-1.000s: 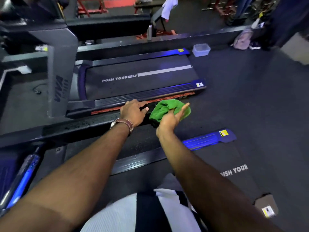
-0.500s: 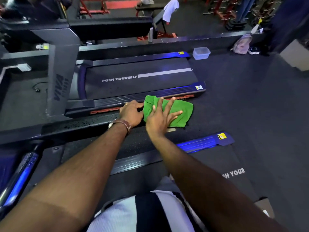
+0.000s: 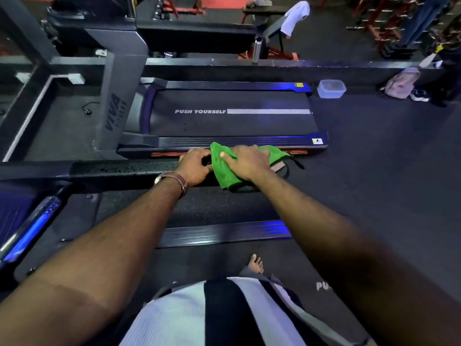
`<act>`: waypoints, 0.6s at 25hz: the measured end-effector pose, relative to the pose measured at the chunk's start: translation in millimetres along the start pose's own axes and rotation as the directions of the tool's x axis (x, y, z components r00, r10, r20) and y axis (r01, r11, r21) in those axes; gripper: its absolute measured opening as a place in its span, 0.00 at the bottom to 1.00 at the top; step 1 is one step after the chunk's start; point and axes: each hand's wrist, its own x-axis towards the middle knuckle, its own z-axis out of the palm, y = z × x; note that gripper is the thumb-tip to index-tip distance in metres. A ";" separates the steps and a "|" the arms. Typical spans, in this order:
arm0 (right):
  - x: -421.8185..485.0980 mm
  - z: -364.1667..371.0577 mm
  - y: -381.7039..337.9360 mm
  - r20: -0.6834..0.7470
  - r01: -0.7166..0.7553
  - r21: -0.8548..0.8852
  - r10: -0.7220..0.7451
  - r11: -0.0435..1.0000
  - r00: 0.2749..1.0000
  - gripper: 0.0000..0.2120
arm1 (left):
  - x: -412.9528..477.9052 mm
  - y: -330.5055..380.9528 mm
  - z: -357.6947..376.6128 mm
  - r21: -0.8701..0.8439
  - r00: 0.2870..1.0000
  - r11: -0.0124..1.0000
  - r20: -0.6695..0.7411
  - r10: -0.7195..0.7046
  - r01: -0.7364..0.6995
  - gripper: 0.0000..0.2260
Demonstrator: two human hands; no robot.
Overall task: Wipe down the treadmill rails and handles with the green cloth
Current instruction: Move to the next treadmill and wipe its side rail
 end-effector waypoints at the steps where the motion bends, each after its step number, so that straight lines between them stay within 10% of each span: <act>1: -5.9 2.9 17.5 -0.011 0.095 0.020 -0.095 0.995 0.995 0.27 | 0.0 -0.1 0.5 -0.010 1.000 1.000 -0.004 -0.003 0.003 0.15; 5: -6.8 2.3 69.9 0.036 0.185 0.244 -0.199 0.952 0.979 0.25 | -0.9 5.5 2.2 -0.042 0.994 0.993 -0.032 -0.109 0.107 0.14; 10: 57.4 -23.1 21.3 0.307 0.063 0.110 -0.094 0.992 0.947 0.32 | -2.9 11.1 2.1 -0.085 0.990 0.988 -0.044 -0.133 0.129 0.15; 15: 29.3 -27.0 78.1 0.239 0.205 0.558 -0.392 0.804 0.888 0.11 | -4.7 9.6 8.3 -0.105 0.984 0.983 -0.079 -0.160 0.151 0.15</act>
